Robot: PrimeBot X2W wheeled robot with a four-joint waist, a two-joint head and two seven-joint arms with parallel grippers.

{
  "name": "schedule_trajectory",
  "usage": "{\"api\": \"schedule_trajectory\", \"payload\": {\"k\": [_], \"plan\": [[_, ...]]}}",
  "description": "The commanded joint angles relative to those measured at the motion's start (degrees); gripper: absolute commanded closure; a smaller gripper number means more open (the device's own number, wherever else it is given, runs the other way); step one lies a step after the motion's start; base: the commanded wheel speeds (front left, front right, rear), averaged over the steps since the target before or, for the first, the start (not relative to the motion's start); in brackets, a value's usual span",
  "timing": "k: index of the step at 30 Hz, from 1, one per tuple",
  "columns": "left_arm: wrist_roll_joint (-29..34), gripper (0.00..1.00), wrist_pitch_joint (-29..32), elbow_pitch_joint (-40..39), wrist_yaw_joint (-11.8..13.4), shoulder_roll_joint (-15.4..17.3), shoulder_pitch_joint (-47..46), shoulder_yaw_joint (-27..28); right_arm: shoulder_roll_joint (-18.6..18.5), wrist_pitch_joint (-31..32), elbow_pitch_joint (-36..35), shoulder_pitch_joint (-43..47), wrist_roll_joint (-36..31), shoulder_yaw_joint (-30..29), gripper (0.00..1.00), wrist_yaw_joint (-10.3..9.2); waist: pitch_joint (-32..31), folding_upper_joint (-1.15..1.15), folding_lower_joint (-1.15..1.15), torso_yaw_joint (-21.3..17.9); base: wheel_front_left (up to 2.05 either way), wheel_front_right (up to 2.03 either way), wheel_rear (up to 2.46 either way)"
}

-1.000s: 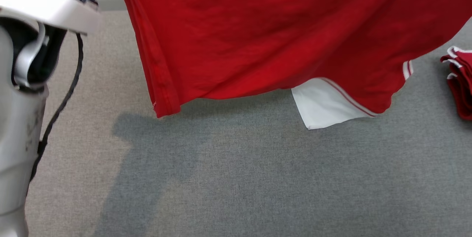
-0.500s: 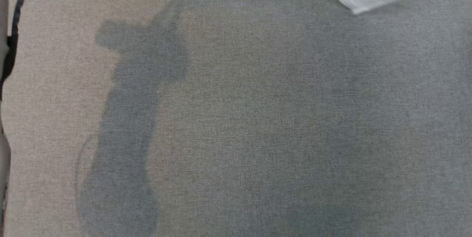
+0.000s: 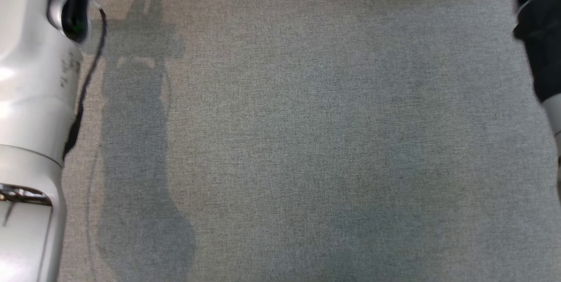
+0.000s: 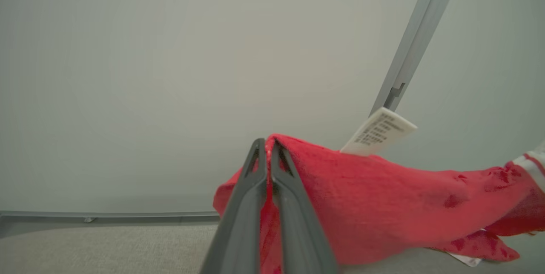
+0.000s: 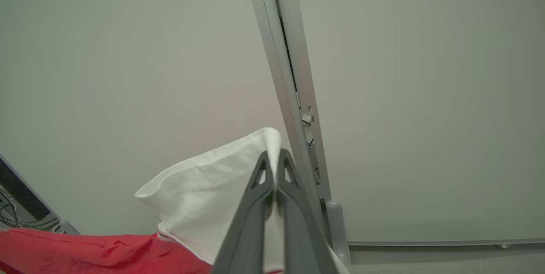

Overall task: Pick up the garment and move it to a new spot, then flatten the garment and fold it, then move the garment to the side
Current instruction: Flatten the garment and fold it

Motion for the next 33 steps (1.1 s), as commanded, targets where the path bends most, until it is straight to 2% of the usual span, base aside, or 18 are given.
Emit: {"api": "schedule_trajectory", "payload": {"k": [1,6,10,15,20,22,25,29,33], "plan": [[-0.5,1.0,-0.5,1.0,-0.1,-0.2,1.3,0.5,-0.4,-0.8,0.8,2.2,1.3,0.4,1.0,0.03,0.5,0.0,0.0,0.2,0.0,0.0,0.0],[-0.5,1.0,-1.0,2.0,-0.1,-1.2,3.1,0.9,-0.6,-2.0,0.7,5.7,4.4,2.4,1.0,0.03,1.5,0.0,0.0,0.4,0.0,0.0,0.0],[0.4,1.0,-1.0,-2.3,-0.1,-1.4,7.7,2.5,-2.0,-3.5,-2.7,12.0,7.6,4.9,1.0,0.03,0.8,0.0,0.0,1.4,0.0,0.0,0.0],[2.3,1.0,-1.0,-9.8,-0.1,-2.2,18.6,5.9,-5.0,-4.4,-10.1,24.6,11.0,8.1,1.0,0.03,-2.7,0.0,0.0,1.9,0.0,0.0,0.0],[5.5,1.0,-1.0,-17.2,0.1,-2.1,31.4,9.1,-7.3,-4.3,-22.0,39.3,13.6,4.7,1.0,0.03,-6.8,0.0,0.0,1.4,0.0,0.0,0.0],[6.7,1.0,-1.0,-19.7,1.0,-1.6,36.6,10.4,-7.9,-4.3,-27.1,45.1,13.2,3.4,1.0,0.03,-8.6,0.0,0.0,1.0,0.0,0.0,0.0],[8.3,1.0,-1.0,-24.2,1.1,-1.0,43.1,11.7,-8.5,-4.3,-34.0,54.3,12.7,0.7,1.0,0.03,-10.9,0.0,0.0,0.8,0.0,0.0,0.0],[10.0,1.0,-1.0,-29.6,1.6,-0.7,51.6,11.8,-8.3,-4.3,-40.9,66.2,12.2,-3.5,1.0,0.03,-13.9,0.0,0.0,0.6,0.0,0.0,0.0],[10.8,1.0,-0.9,-35.8,2.8,0.0,59.6,11.5,-6.3,-1.7,-47.8,76.8,10.7,-8.2,1.0,0.03,-15.9,0.0,0.0,0.0,0.0,0.0,0.0]]}}
